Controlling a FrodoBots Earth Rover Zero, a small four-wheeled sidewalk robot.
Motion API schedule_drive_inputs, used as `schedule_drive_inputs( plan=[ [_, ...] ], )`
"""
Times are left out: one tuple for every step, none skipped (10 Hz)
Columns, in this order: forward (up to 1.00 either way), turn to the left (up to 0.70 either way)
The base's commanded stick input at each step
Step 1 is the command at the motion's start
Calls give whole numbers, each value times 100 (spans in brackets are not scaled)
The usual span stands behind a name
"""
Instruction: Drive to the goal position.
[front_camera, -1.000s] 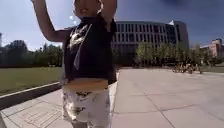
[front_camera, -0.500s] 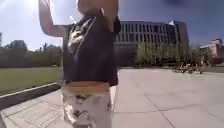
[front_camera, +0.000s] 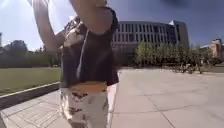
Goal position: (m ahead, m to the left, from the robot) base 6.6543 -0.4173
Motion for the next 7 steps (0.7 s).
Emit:
schedule_drive_inputs(
  plan=[
    [-6,1],
    [-6,1],
    [-6,1],
    [-6,1],
    [-6,1],
    [-6,1],
    [-6,1]
  ],
)
